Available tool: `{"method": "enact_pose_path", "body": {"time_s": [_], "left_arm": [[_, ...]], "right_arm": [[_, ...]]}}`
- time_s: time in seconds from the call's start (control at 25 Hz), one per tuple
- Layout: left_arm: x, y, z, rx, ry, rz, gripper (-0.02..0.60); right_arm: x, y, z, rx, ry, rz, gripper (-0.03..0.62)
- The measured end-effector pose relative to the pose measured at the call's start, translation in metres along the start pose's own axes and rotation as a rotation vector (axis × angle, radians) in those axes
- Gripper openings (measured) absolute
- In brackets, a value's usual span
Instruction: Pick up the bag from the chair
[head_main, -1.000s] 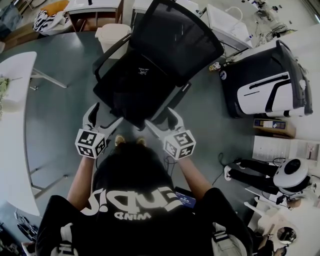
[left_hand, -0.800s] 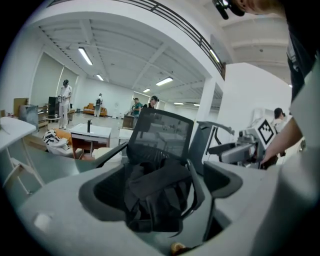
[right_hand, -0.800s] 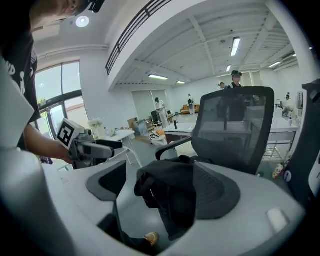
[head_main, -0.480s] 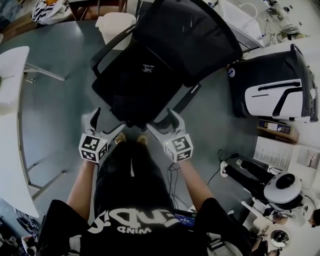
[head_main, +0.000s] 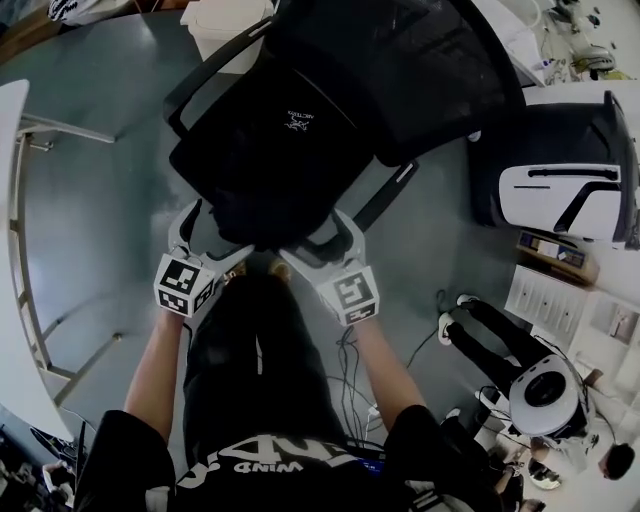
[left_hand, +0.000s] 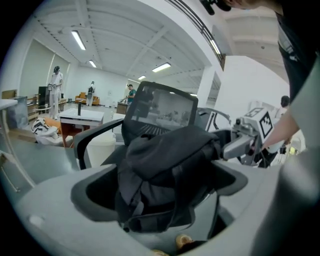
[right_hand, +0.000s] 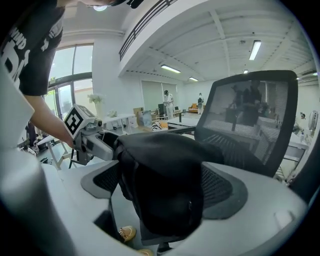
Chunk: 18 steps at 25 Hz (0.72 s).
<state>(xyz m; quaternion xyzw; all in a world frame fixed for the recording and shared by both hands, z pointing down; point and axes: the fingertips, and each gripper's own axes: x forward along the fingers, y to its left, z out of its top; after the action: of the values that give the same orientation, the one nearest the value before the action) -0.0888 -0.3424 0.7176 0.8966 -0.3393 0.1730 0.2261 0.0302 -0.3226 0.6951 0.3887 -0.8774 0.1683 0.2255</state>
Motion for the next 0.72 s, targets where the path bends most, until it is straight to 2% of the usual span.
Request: {"method": "enact_pose_path", "body": {"time_s": [0.12,0.28,0.52,0.72], "left_arm": [[0.017,0.001,-0.009,0.007,0.020,-0.046,0.574],[0.036,0.002,-0.015,0.023,0.023,-0.080,0.552],[0.050,0.003,-0.012,-0.016,0.007,-0.113,0.394],[0.055,0.000,0.000,-0.019,0.018,-0.126,0.300]], "right_arm": [[0.012,-0.008,-0.012,0.018,0.008,0.010,0.495],[0.029,-0.011,-0.017,0.029,0.005,0.045,0.447],[0.045,-0.017,-0.014,0.056,0.008,0.061,0.343],[0.049,-0.023,-0.009,0.143,-0.003,0.070,0.264]]}}
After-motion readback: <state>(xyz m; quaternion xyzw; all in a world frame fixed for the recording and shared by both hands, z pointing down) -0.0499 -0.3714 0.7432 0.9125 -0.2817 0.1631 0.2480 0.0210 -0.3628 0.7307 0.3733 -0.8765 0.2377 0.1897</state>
